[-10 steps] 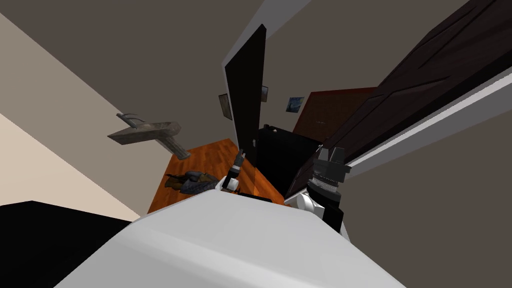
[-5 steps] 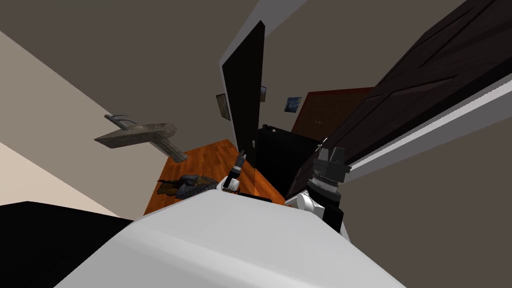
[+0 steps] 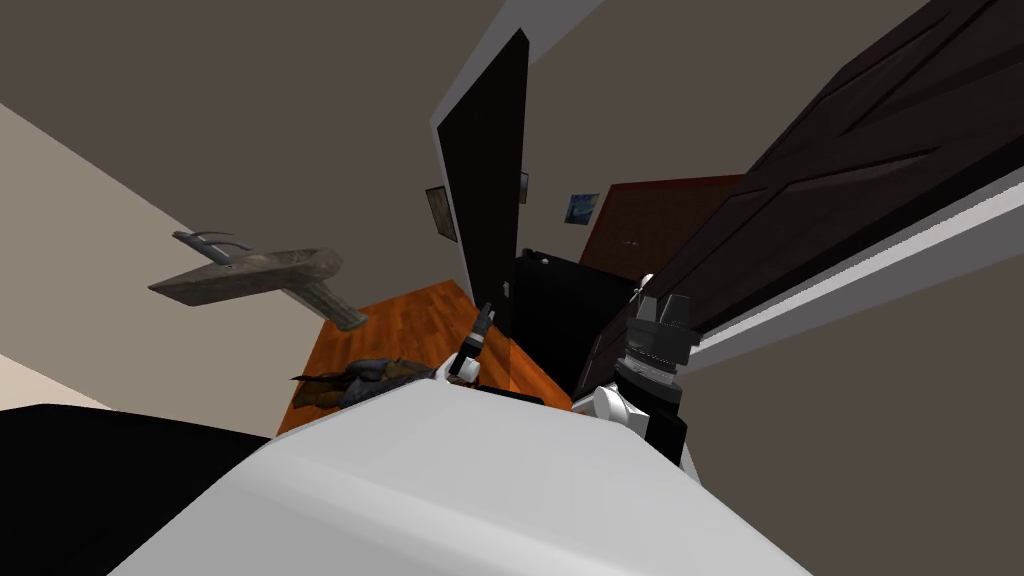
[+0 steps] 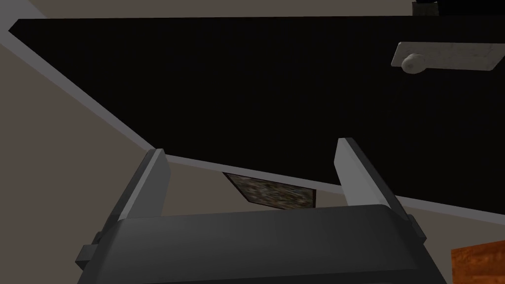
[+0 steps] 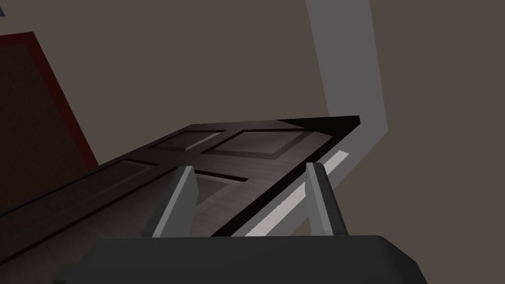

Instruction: Push the door open

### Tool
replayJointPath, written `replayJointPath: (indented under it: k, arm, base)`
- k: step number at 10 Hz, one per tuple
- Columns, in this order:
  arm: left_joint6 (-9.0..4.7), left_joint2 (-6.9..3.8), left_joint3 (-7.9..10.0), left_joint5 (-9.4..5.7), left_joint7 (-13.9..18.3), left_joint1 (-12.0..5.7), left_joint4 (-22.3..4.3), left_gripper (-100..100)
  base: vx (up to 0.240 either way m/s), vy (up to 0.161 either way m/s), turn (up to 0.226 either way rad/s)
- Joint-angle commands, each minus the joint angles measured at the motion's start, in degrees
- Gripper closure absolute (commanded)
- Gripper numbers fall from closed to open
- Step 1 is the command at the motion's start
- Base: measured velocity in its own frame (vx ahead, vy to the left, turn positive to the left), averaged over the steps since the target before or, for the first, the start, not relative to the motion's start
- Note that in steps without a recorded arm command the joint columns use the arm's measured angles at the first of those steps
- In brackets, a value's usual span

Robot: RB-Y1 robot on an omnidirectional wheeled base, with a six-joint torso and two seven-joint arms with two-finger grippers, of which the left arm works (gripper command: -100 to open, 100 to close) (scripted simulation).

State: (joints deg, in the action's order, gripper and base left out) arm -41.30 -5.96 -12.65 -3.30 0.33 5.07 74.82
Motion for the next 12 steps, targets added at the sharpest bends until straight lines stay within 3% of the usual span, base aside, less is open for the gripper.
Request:
replayJointPath:
  k: [1, 12]
  arm:
    - [-0.45, -0.11, -0.40, -0.06, 0.28, -0.79, -2.16, -100]
    - [-2.01, 0.17, -3.13, -0.30, 1.60, -6.15, -15.08, -100]
  base:
    - [0.067, 0.079, -0.083]
    - [0.075, 0.083, -0.084]
